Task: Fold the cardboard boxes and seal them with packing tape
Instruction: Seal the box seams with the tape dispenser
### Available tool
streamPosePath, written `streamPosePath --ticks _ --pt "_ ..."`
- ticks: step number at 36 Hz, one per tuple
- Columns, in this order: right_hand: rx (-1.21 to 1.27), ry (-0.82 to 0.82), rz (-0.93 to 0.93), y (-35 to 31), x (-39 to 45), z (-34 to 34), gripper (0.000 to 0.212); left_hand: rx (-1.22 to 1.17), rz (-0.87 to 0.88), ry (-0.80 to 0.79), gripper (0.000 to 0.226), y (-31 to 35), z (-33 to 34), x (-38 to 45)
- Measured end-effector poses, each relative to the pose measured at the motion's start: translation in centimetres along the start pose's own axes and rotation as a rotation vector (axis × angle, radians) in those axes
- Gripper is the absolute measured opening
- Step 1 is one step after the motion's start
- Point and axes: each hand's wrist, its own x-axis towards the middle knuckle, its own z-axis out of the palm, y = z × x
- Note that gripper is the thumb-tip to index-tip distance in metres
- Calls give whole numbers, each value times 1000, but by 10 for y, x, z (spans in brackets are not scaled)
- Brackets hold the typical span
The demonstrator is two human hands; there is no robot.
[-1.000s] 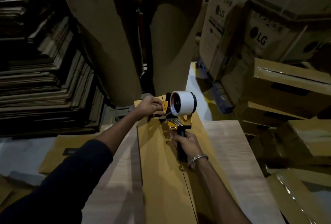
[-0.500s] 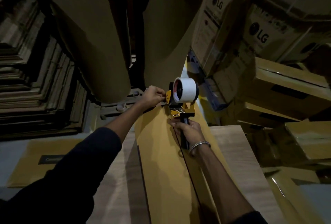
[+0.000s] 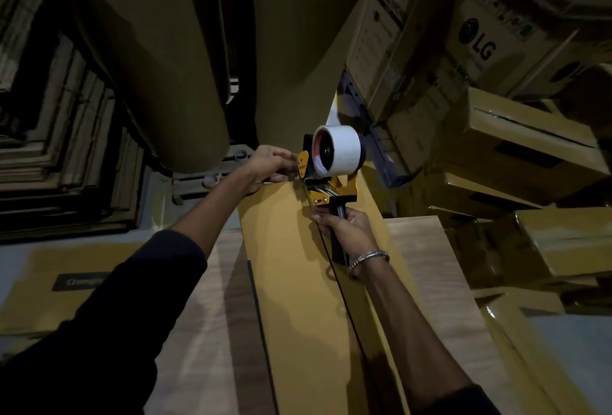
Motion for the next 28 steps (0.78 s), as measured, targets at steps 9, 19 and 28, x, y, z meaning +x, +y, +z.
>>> streamPosePath --ticks 9,19,28 --pt "-78 14 -7 -6 -5 3 14 334 -10 -8 17 -1 5 6" --pt "-74 4 22 -10 -5 2 16 649 256 1 17 -4 4 -14" --pt "-61 0 22 -9 -6 1 19 789 249 -113 38 -22 -10 -33"
